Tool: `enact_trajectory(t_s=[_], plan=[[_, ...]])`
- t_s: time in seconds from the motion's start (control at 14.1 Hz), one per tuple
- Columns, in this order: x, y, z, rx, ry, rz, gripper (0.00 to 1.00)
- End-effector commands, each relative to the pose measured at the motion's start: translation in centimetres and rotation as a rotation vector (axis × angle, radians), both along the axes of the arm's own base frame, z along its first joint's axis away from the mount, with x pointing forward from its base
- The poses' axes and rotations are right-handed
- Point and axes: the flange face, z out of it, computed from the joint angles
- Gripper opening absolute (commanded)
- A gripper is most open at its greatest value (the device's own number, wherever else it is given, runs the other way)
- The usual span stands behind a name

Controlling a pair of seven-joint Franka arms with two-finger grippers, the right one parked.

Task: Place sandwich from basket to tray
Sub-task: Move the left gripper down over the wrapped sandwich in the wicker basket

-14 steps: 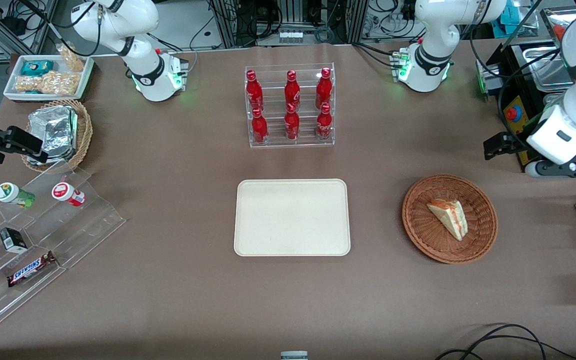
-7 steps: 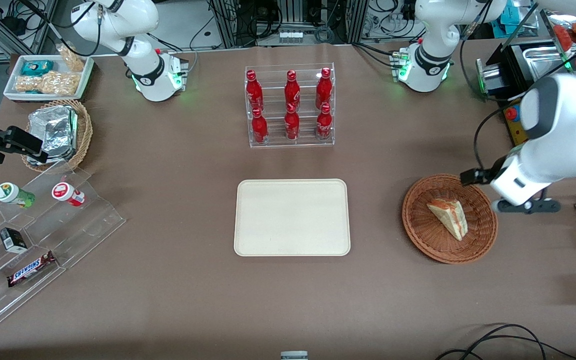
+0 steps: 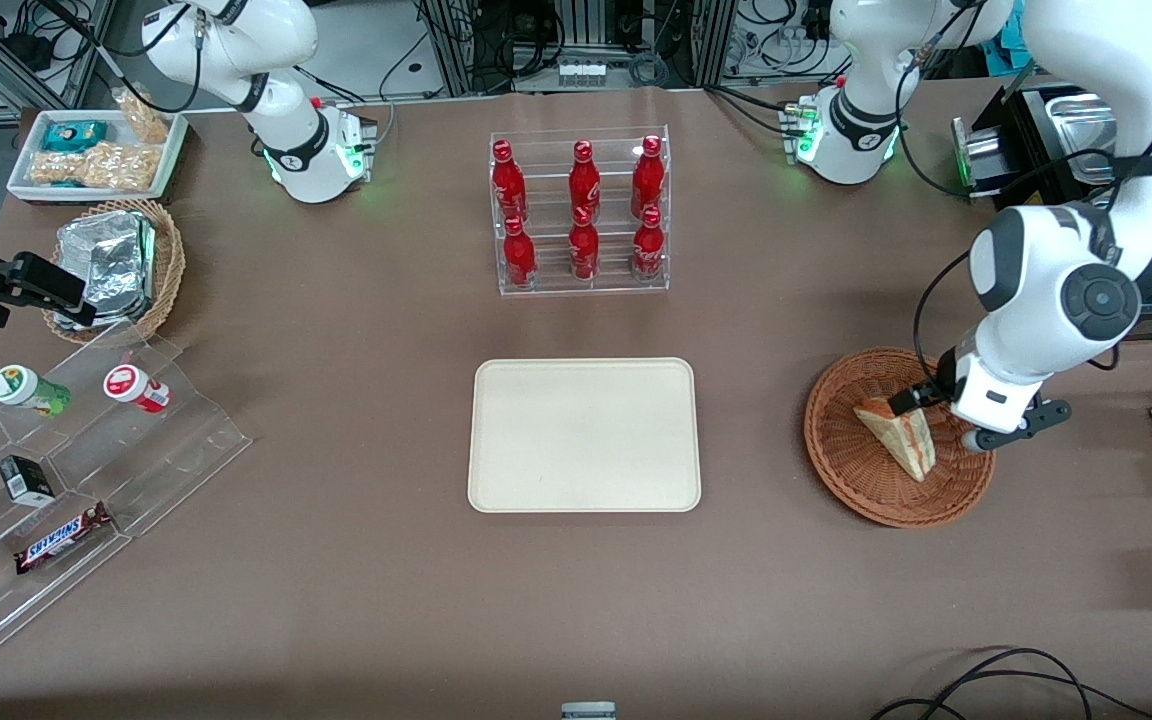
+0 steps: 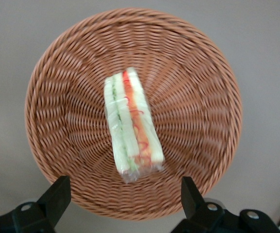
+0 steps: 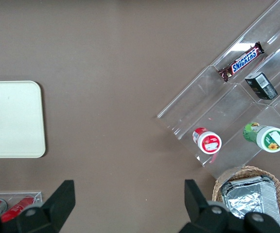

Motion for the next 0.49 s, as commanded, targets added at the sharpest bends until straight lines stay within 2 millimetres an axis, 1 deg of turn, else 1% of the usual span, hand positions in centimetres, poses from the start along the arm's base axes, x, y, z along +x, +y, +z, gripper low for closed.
enact_trajectory(t_s=[0.0, 0.14, 0.21, 0.28, 0.35, 0.42], plan=[[1.2, 0.0, -3.0, 0.0, -0.017, 0.219, 1.0], [1.6, 0.2, -4.9, -0.001, -0.009, 0.261, 1.0], [1.6, 1.0, -5.6, -0.001, -0.003, 0.29, 0.9], [1.6, 1.3, -5.7, -0.002, -0.001, 0.3, 0.63], [1.4, 1.3, -5.8, -0.002, 0.004, 0.3, 0.34], [1.2, 1.3, -5.7, -0.001, 0.01, 0.285, 0.11]])
